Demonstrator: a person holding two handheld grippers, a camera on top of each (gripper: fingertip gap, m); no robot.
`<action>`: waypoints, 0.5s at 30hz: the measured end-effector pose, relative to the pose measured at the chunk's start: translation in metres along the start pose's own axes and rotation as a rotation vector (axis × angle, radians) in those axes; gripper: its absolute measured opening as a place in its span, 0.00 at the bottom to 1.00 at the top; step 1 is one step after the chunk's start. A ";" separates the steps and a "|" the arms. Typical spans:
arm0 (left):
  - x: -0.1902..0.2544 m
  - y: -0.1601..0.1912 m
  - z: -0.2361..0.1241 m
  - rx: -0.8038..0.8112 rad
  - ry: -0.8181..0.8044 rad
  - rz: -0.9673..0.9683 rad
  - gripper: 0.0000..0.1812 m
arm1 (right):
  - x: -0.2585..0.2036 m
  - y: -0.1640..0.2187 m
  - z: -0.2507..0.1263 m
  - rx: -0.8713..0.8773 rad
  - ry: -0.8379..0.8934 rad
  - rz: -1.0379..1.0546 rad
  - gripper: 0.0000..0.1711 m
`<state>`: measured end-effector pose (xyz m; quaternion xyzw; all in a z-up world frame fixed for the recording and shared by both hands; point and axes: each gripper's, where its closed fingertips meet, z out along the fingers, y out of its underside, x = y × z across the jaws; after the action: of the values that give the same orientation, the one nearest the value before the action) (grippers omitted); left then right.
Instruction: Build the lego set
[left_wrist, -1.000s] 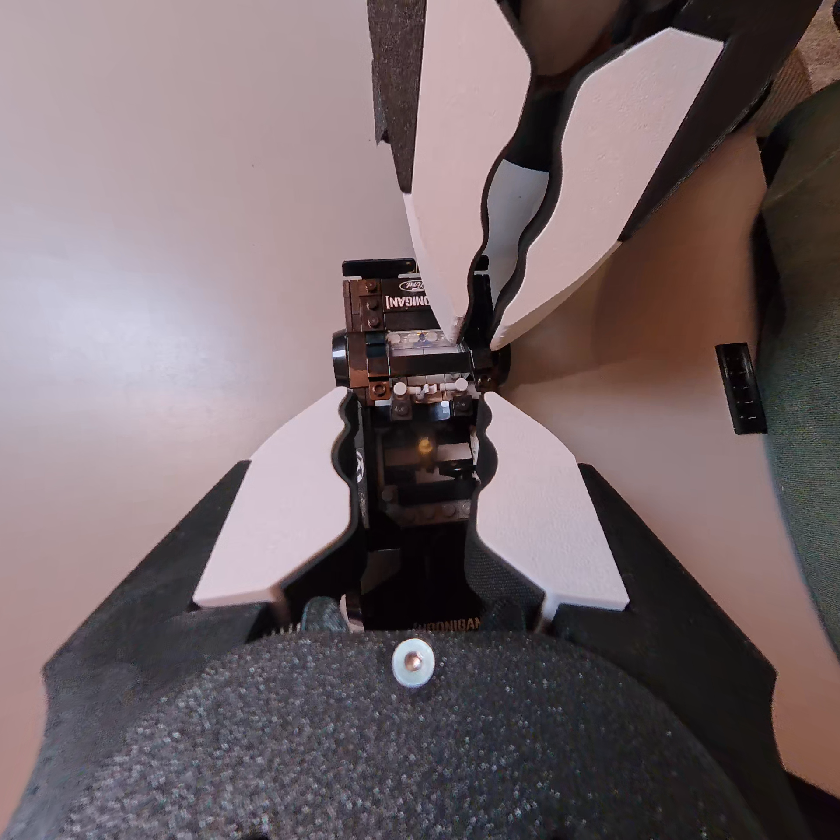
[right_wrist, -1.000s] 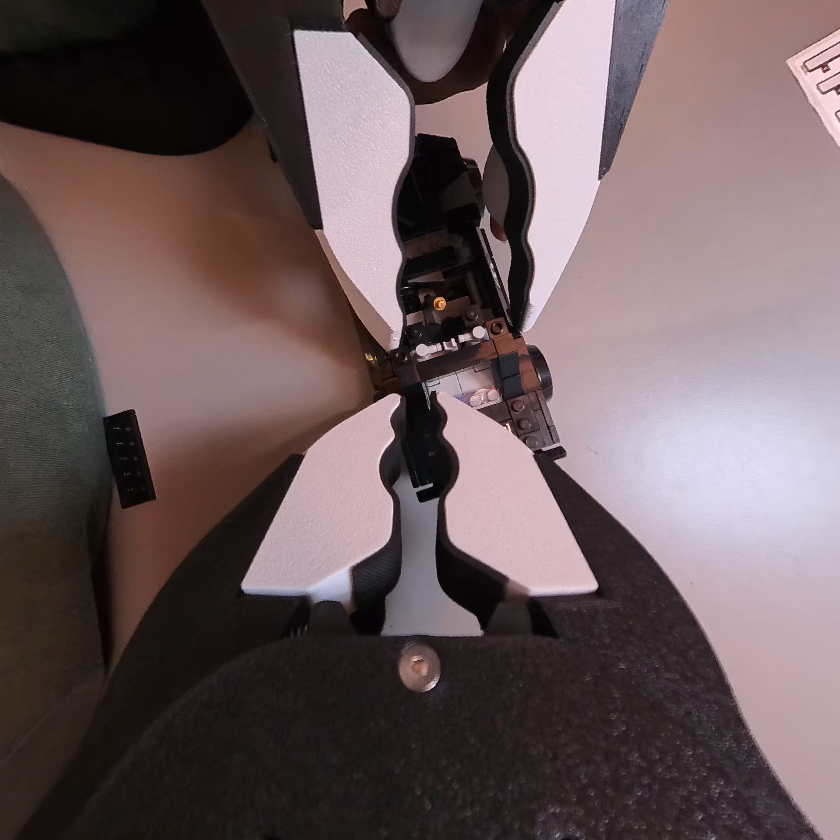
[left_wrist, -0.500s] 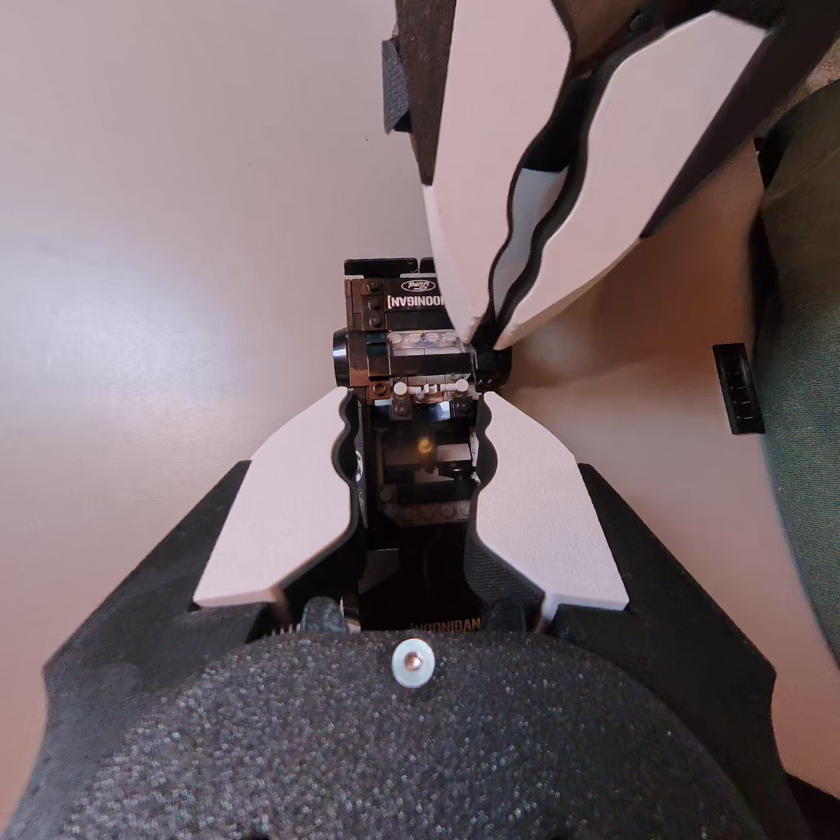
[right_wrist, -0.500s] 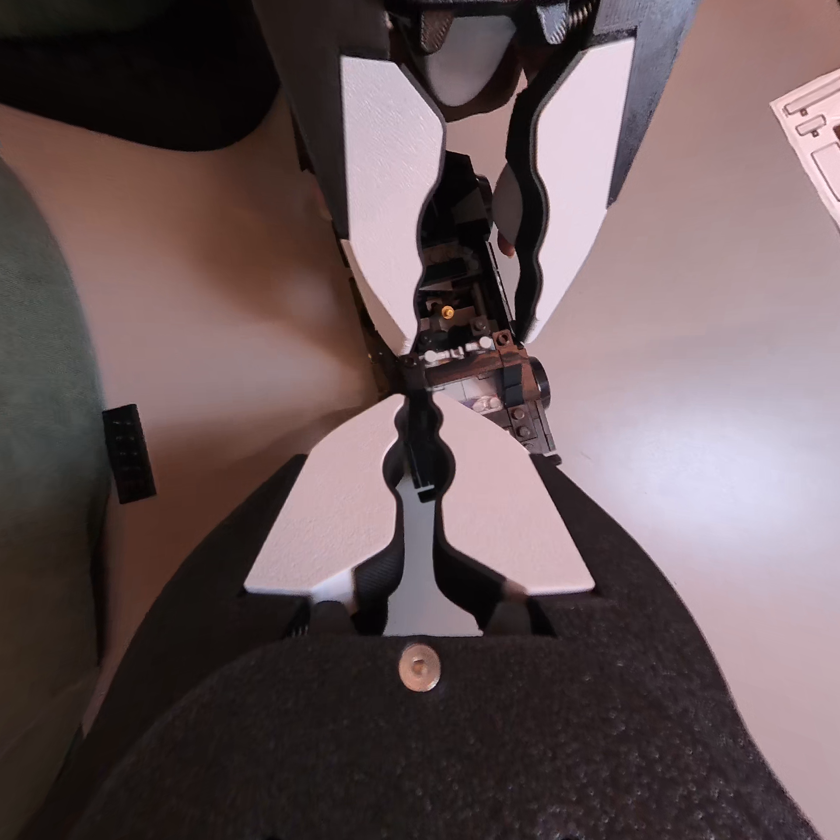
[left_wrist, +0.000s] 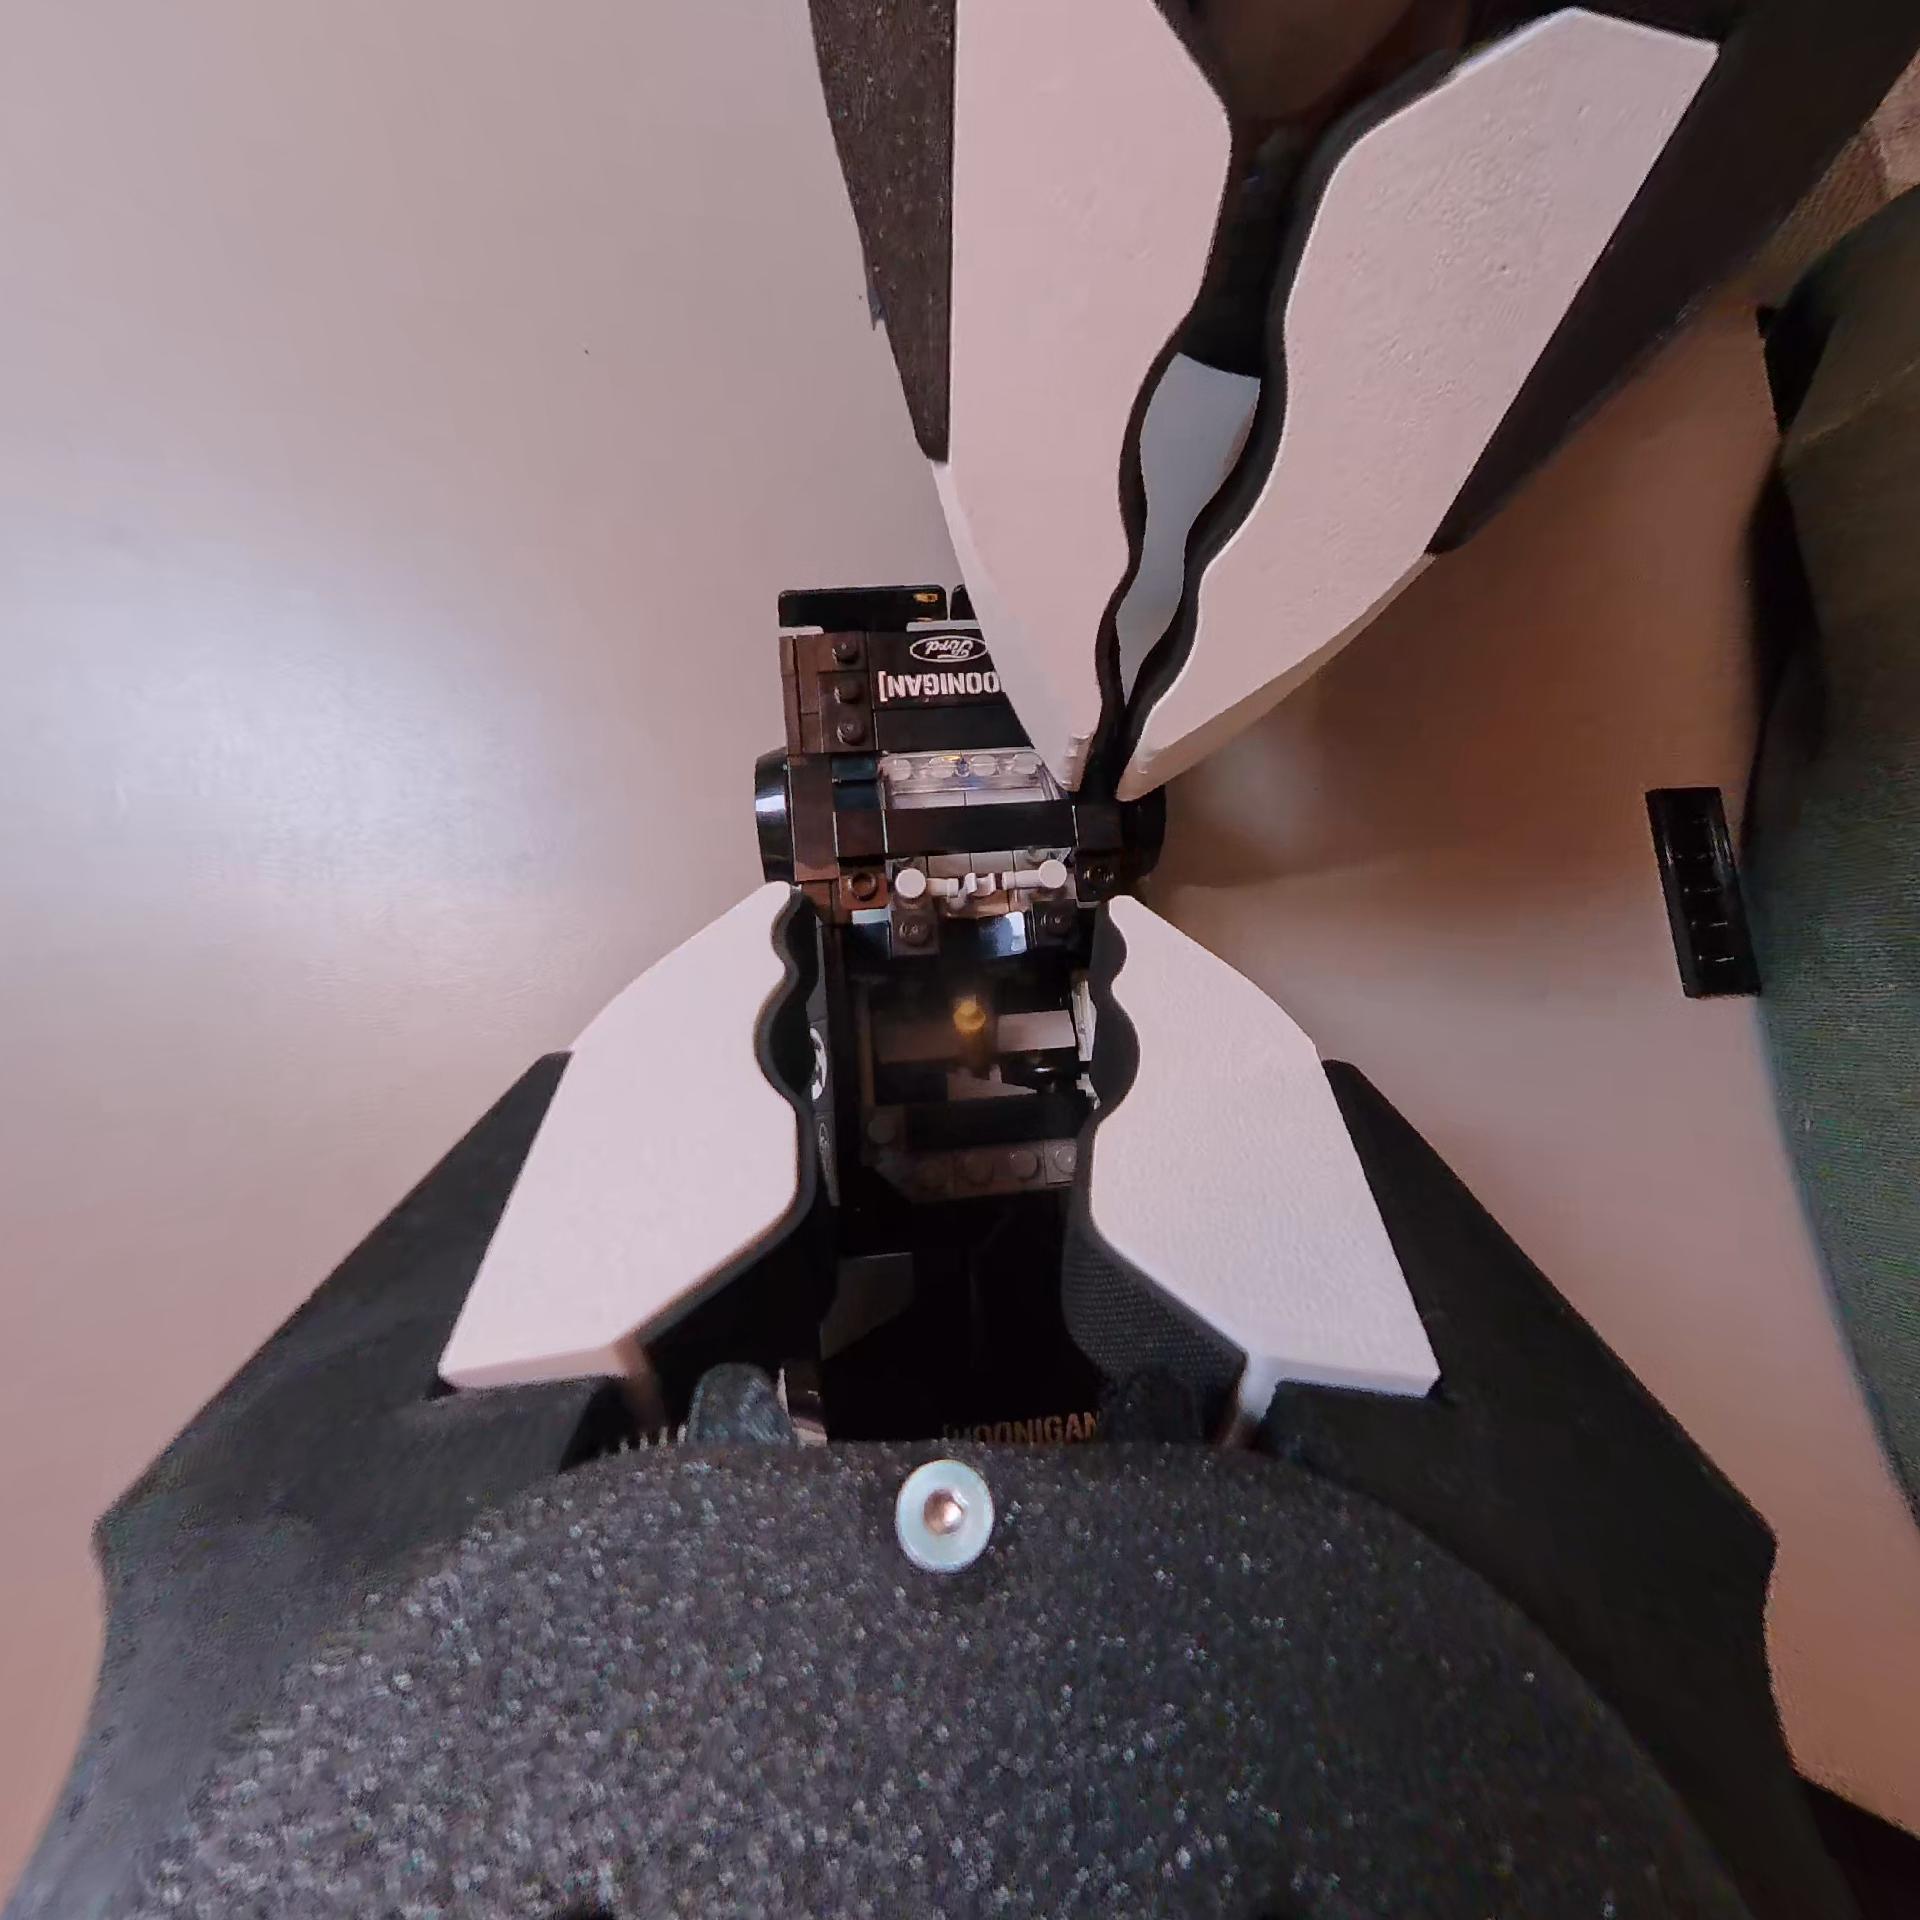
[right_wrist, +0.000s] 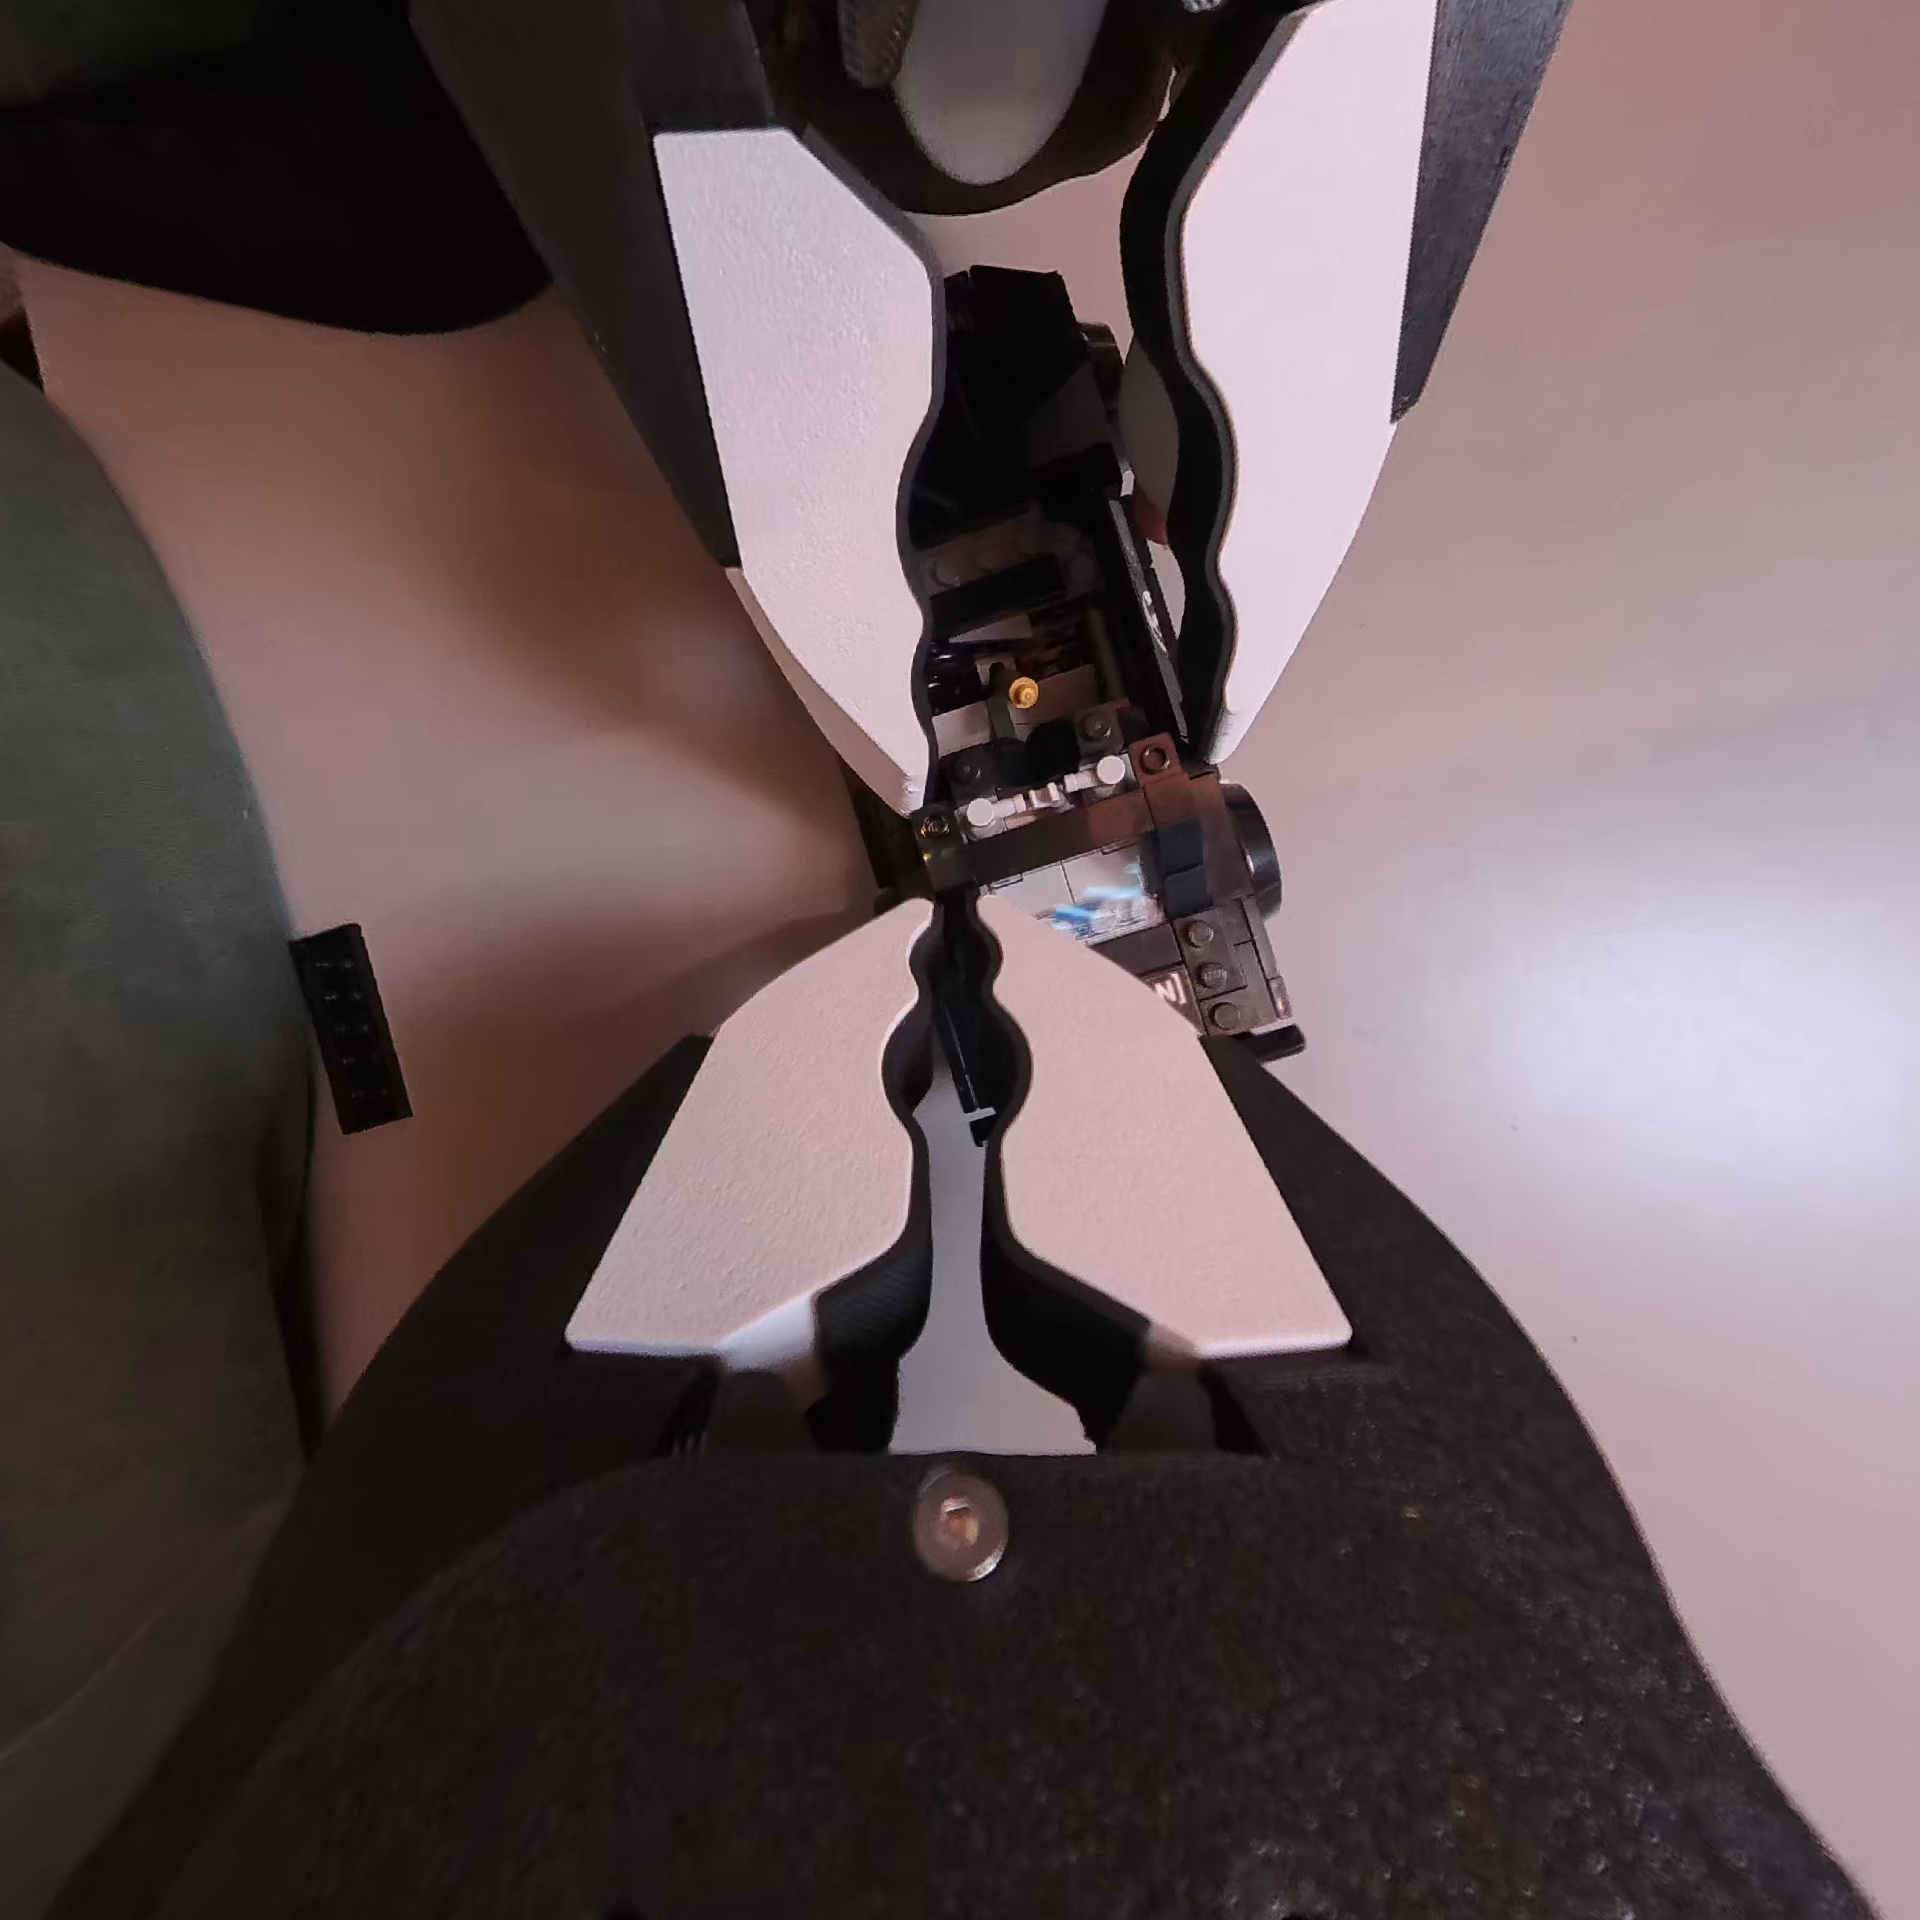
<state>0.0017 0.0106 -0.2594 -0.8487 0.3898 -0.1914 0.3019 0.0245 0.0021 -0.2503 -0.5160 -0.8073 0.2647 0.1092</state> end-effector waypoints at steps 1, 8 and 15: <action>0.000 0.000 0.000 0.001 0.000 -0.003 0.28 | 0.000 0.000 0.000 -0.009 -0.003 0.006 0.01; -0.003 0.002 -0.002 0.000 -0.007 -0.018 0.28 | 0.003 0.002 0.003 -0.028 0.003 0.044 0.00; -0.003 0.002 -0.002 0.004 -0.004 -0.027 0.28 | 0.003 0.002 0.003 -0.091 -0.009 0.030 0.00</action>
<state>-0.0028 0.0112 -0.2596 -0.8536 0.3772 -0.1945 0.3020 0.0235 0.0046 -0.2547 -0.5314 -0.8112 0.2314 0.0780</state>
